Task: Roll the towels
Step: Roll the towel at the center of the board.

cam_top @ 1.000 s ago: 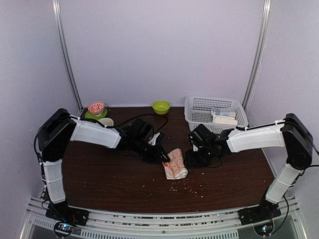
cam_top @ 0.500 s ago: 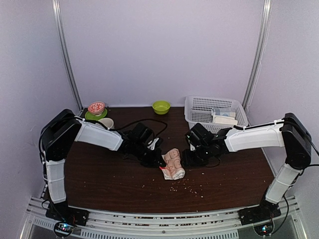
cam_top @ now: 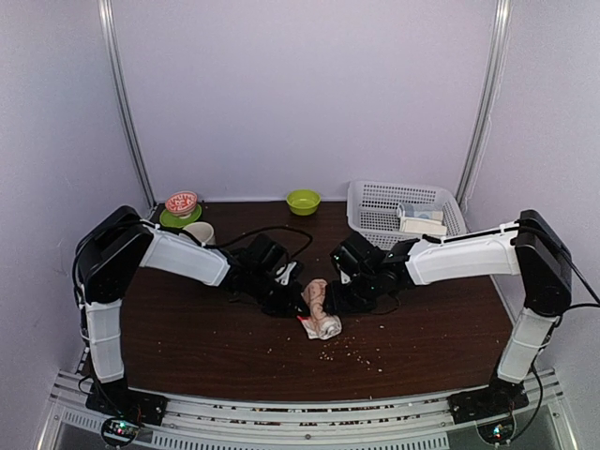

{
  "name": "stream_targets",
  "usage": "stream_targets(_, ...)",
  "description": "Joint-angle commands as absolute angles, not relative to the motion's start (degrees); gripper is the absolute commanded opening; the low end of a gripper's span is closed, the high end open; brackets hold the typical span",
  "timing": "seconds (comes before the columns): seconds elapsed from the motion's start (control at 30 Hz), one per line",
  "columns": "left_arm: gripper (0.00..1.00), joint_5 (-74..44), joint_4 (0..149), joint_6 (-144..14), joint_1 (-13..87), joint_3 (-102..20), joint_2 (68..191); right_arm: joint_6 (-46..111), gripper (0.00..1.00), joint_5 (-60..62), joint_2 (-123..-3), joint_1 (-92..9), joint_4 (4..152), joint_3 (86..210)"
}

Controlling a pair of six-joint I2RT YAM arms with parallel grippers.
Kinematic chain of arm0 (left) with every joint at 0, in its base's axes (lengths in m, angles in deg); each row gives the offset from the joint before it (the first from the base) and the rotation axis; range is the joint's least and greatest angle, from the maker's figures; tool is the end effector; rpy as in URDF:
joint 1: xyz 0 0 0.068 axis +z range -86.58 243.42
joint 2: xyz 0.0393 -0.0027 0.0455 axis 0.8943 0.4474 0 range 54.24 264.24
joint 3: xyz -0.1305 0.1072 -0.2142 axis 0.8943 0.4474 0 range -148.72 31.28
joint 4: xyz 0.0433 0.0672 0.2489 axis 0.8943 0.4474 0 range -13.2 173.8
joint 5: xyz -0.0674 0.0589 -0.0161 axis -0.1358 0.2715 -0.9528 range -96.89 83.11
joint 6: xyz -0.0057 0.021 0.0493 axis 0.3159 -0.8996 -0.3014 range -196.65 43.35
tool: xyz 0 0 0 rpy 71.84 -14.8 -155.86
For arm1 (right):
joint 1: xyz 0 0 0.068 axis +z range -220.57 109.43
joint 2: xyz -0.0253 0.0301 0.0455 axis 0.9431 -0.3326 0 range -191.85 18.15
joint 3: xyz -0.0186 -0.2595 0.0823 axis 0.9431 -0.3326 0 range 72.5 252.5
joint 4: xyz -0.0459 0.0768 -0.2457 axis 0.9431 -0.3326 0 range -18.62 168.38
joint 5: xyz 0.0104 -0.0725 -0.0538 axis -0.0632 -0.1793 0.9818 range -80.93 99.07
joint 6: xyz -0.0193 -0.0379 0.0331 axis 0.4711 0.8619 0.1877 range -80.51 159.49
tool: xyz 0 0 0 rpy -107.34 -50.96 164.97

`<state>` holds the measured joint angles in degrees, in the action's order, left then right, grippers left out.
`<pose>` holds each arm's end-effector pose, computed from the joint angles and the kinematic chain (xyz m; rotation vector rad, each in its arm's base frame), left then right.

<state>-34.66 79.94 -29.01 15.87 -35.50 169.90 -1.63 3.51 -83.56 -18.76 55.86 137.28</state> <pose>0.2616 -0.3104 0.1232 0.2364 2.8032 -1.1798 0.2205 0.2859 0.1786 -0.2949 2.7570 0.6415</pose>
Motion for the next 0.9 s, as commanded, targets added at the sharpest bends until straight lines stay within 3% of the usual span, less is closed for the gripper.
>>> stream_targets(0.0,0.00,-33.76,79.55,-29.95,16.27,-34.08,167.78,-1.71,0.54,4.02,-86.00,-17.81,55.23,139.96)
stream_targets(0.13,0.00,-33.70,80.12,-30.34,16.31,-33.36,166.66,-2.24,0.56,4.86,-88.23,-17.12,54.38,141.49)
stream_targets(0.3,0.18,-33.58,82.40,-31.87,16.31,-31.71,162.90,-3.28,0.58,5.55,-90.20,-16.79,53.94,142.03)
stream_targets(0.4,0.24,-33.69,84.46,-33.32,16.39,-30.49,159.34,-3.40,0.59,5.63,-90.88,-16.71,54.03,142.24)
stream_targets(0.63,0.25,-33.09,86.80,-34.32,16.49,-29.09,151.71,-3.15,0.60,6.30,-91.60,-16.50,53.69,142.98)
stream_targets(0.87,0.22,-33.94,83.62,-32.49,16.49,-33.54,156.53,-3.26,0.61,6.25,-91.88,-16.26,53.69,143.35)
